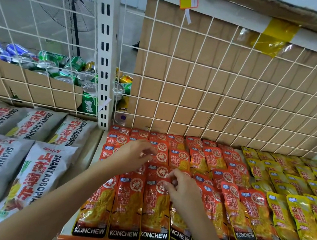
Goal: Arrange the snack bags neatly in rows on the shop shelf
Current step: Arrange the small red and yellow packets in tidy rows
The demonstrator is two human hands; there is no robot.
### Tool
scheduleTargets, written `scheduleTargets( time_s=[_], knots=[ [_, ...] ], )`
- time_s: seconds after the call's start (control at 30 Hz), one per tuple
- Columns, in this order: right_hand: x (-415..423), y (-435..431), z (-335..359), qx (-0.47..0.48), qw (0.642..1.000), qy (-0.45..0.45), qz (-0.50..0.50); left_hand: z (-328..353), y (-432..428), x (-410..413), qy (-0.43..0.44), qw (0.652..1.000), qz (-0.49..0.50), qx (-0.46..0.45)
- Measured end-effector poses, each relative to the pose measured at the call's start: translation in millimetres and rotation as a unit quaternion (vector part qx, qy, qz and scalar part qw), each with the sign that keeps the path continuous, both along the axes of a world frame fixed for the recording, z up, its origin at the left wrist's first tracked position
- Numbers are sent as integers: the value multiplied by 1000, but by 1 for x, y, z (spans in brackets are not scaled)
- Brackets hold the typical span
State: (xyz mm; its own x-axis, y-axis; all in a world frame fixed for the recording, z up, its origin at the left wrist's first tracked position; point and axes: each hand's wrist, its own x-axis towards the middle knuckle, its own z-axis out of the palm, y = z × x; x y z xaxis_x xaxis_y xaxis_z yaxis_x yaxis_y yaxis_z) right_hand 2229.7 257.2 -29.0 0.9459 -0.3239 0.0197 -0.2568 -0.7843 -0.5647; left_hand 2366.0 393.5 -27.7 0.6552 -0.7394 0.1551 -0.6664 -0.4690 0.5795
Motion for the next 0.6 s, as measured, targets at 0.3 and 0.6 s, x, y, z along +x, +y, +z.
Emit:
scheduleTargets(
  time_s=[0.3, 0.6],
  knots=[
    [-4, -1, -5, -23, 998, -54, -13, -25, 49, -35, -95, 993, 72, 14],
    [-4, -5, -22, -158, 976, -110, 106, -55, 60, -95, -207, 960, 80, 169]
  ],
)
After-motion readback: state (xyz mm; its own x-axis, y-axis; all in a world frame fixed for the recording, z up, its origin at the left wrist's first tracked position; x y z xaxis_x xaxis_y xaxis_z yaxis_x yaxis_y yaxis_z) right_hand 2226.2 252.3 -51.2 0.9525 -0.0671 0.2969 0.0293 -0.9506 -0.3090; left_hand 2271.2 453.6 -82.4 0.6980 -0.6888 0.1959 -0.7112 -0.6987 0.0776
